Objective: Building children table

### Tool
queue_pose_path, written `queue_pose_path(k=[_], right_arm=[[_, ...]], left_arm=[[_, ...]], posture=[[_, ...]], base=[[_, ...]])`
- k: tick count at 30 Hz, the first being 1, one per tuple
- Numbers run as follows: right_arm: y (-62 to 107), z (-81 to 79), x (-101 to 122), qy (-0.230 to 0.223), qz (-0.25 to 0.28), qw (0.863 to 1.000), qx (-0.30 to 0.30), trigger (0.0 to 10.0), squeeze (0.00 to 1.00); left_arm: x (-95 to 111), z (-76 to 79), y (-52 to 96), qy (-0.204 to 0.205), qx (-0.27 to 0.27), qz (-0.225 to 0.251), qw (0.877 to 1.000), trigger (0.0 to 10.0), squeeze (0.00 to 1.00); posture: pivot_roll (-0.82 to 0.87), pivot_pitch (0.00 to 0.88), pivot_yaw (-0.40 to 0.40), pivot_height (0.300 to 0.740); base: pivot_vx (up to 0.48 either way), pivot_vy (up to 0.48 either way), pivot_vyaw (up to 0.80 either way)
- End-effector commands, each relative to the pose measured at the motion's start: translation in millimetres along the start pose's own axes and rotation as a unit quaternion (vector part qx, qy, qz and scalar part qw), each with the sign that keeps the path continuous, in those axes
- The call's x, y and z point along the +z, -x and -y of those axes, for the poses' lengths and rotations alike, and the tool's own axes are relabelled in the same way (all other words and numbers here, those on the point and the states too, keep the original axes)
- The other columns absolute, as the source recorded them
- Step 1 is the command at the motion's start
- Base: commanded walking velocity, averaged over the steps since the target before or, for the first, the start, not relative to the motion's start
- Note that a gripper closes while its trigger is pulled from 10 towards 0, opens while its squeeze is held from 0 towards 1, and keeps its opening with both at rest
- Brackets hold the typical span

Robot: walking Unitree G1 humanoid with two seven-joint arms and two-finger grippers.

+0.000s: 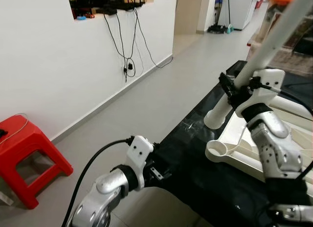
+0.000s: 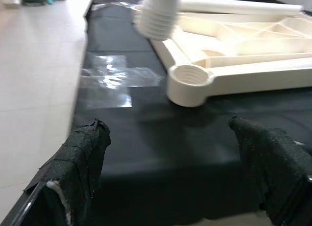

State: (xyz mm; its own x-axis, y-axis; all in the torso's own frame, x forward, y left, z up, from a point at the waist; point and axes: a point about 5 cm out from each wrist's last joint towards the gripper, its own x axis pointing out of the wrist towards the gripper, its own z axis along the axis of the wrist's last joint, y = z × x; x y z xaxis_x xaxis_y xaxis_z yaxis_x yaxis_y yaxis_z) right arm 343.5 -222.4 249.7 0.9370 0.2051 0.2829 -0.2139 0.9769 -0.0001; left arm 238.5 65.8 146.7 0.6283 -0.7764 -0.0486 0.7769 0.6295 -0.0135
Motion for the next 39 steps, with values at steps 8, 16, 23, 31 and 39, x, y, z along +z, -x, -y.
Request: queue_pose_path(k=[8,16,23,31,39], right_arm=[[-1.4,42.8,19,-0.002,-0.007,0.998,0.066,10.0,0.00],[12.1,55.3,28,-0.018,-0.030,0.987,0.156,10.0,0.00],[25.2,50.9,24,-0.038,-0.057,0.969,0.238,10.0,0.00],[30.3,42.3,16,-0.042,-0.075,0.955,0.284,10.0,0.00],[35.2,36.1,5,-0.049,-0.097,0.944,0.311,10.0,0.00]], left_arm=[[-2,9.2,12.1,0.002,-0.004,-0.021,1.000,10.0,0.00],[-2,14.0,16.9,0.008,-0.005,-0.029,1.000,10.0,0.00],[-2,16.3,17.9,0.010,-0.008,-0.032,0.999,10.0,0.00],[-2,17.2,18.9,0.009,-0.008,-0.035,0.999,10.0,0.00],[-2,18.4,19.6,0.009,-0.009,-0.036,0.999,10.0,0.00]], posture=[[0.19,0.140,-0.025,0.740],[0.18,0.143,-0.023,0.740],[0.18,0.137,-0.023,0.740],[0.18,0.134,-0.026,0.740],[0.18,0.133,-0.027,0.740]], base=[[0.000,0.000,0.00],[0.000,0.000,0.00],[0.000,0.000,0.00],[0.000,0.000,0.00],[0.000,0.000,0.00]])
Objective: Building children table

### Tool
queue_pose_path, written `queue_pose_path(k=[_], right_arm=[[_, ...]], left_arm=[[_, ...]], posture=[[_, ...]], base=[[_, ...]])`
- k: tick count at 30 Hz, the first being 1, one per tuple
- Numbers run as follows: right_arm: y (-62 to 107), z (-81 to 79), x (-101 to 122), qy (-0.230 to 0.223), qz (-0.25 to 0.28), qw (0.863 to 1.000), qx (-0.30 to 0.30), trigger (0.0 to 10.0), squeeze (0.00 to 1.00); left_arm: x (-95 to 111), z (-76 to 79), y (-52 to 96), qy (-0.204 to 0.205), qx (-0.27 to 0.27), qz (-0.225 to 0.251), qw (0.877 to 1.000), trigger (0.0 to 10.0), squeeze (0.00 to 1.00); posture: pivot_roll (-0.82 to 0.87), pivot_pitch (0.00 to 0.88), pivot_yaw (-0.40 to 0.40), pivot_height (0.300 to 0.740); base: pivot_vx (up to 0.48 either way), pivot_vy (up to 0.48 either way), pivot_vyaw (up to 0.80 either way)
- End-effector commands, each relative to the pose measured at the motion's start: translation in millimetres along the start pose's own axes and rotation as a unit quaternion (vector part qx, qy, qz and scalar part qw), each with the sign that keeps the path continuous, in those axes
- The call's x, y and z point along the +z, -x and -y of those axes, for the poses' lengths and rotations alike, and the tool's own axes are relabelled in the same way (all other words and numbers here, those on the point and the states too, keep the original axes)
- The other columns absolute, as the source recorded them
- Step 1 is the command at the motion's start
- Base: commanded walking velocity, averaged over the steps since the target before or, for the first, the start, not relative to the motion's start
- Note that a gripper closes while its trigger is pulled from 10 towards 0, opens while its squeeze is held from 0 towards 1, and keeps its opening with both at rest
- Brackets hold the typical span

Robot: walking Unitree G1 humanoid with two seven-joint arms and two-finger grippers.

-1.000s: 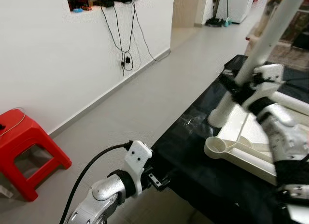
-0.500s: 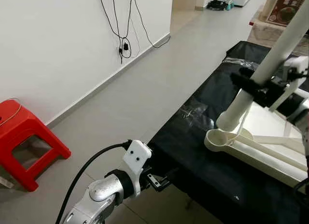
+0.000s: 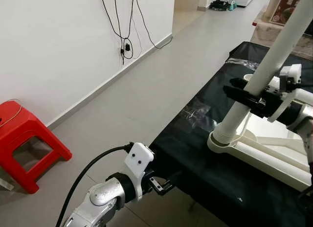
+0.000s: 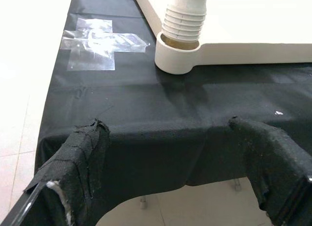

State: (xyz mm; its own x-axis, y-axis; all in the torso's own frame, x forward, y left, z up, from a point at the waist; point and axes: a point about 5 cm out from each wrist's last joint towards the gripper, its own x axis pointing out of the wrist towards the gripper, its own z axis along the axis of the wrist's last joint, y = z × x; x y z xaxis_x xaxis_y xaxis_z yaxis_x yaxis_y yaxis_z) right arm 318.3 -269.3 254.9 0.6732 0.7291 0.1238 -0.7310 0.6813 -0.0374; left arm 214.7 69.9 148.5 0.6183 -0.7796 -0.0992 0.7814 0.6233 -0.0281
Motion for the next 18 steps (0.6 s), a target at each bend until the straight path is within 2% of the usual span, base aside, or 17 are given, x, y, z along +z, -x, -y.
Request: queue_pose_path(k=[1,12,18], right_arm=[[-0.8,-5.0,-12,-0.011,-0.028,0.999,0.019,10.0,0.00],[-2.8,-9.6,-19,-0.021,-0.045,0.998,0.036,10.0,0.00],[-9.4,-15.4,-37,-0.007,-0.085,0.996,0.034,10.0,0.00]], left_arm=[[-3,2.7,1.4,0.001,-0.005,-0.011,1.000,10.0,0.00],[-2,3.4,1.3,0.000,-0.006,-0.012,1.000,10.0,0.00],[-1,4.6,-0.1,0.000,-0.007,-0.012,1.000,10.0,0.00]], posture=[[0.18,0.133,-0.027,0.740],[0.18,0.155,-0.028,0.740],[0.17,0.162,-0.027,0.740]], base=[[0.000,0.000,0.00],[0.000,0.000,0.00],[0.000,0.000,0.00]])
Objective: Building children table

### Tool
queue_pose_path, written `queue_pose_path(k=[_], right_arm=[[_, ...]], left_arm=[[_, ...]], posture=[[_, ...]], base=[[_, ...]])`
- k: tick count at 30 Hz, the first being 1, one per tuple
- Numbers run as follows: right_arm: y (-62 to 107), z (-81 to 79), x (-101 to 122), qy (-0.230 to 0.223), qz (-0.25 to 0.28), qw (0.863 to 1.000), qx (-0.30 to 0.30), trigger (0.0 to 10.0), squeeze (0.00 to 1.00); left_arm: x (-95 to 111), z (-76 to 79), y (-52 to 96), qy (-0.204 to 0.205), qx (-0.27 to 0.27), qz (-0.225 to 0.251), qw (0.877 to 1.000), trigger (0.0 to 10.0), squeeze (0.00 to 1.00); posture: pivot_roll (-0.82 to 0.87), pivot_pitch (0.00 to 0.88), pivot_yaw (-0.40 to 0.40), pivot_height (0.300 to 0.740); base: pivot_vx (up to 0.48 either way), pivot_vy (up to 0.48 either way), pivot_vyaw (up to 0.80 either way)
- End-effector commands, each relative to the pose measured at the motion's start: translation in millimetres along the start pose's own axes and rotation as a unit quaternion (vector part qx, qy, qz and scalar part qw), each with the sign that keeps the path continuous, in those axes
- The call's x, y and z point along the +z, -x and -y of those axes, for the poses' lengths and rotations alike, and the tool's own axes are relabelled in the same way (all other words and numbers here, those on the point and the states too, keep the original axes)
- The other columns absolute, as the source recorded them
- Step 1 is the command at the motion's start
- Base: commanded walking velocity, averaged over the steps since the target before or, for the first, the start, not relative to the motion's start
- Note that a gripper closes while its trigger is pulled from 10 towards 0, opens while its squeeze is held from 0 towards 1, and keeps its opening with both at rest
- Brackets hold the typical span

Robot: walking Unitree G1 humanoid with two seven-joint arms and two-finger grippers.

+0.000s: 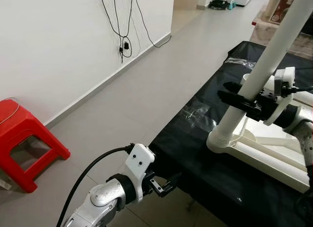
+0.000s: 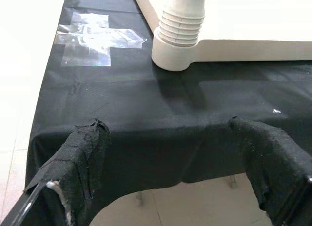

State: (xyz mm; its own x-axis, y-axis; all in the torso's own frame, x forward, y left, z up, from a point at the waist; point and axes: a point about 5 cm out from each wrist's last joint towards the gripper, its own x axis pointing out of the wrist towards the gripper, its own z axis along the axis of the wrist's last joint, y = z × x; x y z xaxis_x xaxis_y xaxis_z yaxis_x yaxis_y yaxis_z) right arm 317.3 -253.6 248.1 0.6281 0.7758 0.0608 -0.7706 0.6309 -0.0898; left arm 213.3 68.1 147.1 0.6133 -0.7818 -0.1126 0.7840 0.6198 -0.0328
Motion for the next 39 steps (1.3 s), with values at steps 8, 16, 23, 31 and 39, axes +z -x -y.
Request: queue_pose_path(k=[8,16,23,31,39], right_arm=[[-17.5,7.1,-57,-0.004,-0.129,0.988,-0.081,10.0,0.00],[-22.0,7.1,-59,-0.005,-0.117,0.985,-0.125,10.0,0.00],[-14.8,15.7,-65,-0.020,-0.103,0.960,-0.258,10.0,0.00],[3.8,27.8,-73,-0.089,-0.060,0.859,-0.501,10.0,0.00],[-8.7,10.6,-63,-0.057,-0.055,0.775,-0.627,10.0,0.00]], left_arm=[[1,2.6,0.2,-0.002,0.000,-0.004,1.000,10.0,0.00],[1,2.4,0.1,-0.003,0.001,-0.004,1.000,10.0,0.00],[0,0.9,-2.1,-0.006,0.001,-0.003,1.000,10.0,0.00],[-1,-2.6,-5.4,-0.014,0.003,-0.003,1.000,10.0,0.00],[-3,-6.1,-7.3,-0.019,0.004,-0.004,1.000,10.0,0.00]], posture=[[0.18,0.167,-0.037,0.740],[0.17,0.165,-0.036,0.740],[0.17,0.157,-0.034,0.740],[0.17,0.134,-0.027,0.740],[0.16,0.106,-0.024,0.740]], base=[[0.000,0.000,0.00],[0.000,0.000,0.00],[0.000,0.000,0.00],[0.000,0.000,0.00],[0.000,0.000,0.00]])
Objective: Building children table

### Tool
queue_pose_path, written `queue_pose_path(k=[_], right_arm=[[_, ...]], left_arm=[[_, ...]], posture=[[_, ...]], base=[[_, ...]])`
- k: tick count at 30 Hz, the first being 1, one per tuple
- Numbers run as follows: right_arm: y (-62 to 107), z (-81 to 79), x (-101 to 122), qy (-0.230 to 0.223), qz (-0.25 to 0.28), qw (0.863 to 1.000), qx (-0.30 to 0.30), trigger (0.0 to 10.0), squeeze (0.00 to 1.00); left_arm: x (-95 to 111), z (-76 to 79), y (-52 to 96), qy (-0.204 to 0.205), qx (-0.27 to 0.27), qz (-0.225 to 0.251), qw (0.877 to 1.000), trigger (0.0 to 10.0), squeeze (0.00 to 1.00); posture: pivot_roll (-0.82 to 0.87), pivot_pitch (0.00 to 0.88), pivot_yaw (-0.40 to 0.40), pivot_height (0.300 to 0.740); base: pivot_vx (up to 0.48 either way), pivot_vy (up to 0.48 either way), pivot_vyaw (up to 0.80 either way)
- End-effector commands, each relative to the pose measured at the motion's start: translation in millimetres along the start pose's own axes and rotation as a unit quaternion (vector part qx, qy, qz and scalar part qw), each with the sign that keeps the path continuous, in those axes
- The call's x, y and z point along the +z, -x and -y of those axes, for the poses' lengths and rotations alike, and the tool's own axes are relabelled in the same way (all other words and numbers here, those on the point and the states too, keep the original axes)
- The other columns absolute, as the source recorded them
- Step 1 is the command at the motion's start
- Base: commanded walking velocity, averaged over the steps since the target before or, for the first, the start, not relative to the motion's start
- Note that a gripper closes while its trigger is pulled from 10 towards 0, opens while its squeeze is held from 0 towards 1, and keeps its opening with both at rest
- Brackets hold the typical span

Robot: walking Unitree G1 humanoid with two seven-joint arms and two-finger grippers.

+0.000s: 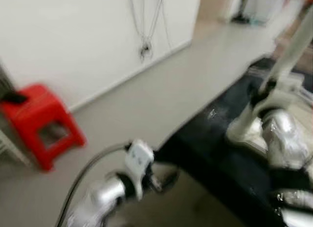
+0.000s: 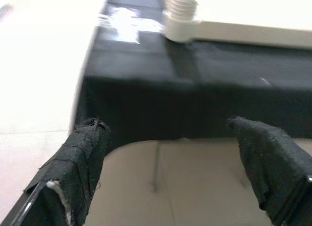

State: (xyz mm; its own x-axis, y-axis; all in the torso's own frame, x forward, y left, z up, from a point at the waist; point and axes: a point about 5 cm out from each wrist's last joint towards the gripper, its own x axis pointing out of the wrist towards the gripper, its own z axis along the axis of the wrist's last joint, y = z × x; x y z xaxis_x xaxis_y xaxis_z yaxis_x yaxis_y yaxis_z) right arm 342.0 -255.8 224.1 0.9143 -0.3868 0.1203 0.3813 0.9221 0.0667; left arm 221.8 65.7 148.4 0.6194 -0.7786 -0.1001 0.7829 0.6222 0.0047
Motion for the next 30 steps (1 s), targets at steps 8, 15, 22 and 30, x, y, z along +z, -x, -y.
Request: queue_pose_path(k=[8,15,22,30], right_arm=[[18.3,-11.9,-26,-0.011,-0.066,0.983,-0.172,10.0,0.00],[25.4,-43.2,-9,-0.023,-0.039,0.941,-0.335,10.0,0.00],[38.0,-59.0,-5,-0.054,-0.045,0.925,-0.374,10.0,0.00],[38.0,-68.1,-6,-0.054,-0.043,0.930,-0.361,10.0,0.00]], left_arm=[[-8,-3.2,-2.7,-0.003,0.002,-0.011,1.000,10.0,0.00],[-13,-6.6,-6.9,-0.011,0.003,-0.013,1.000,10.0,0.00],[-15,-6.7,-8.2,-0.014,-0.001,-0.012,1.000,10.0,0.00],[-18,-8.8,-12.3,-0.018,-0.004,-0.011,1.000,10.0,0.00]], posture=[[0.17,0.085,-0.023,0.740],[0.18,0.047,-0.026,0.740],[0.18,0.032,-0.028,0.740],[0.17,0.020,-0.023,0.740]], base=[[0.000,0.000,0.00],[0.000,0.000,0.00],[0.000,0.000,0.00],[0.000,0.000,0.00]])
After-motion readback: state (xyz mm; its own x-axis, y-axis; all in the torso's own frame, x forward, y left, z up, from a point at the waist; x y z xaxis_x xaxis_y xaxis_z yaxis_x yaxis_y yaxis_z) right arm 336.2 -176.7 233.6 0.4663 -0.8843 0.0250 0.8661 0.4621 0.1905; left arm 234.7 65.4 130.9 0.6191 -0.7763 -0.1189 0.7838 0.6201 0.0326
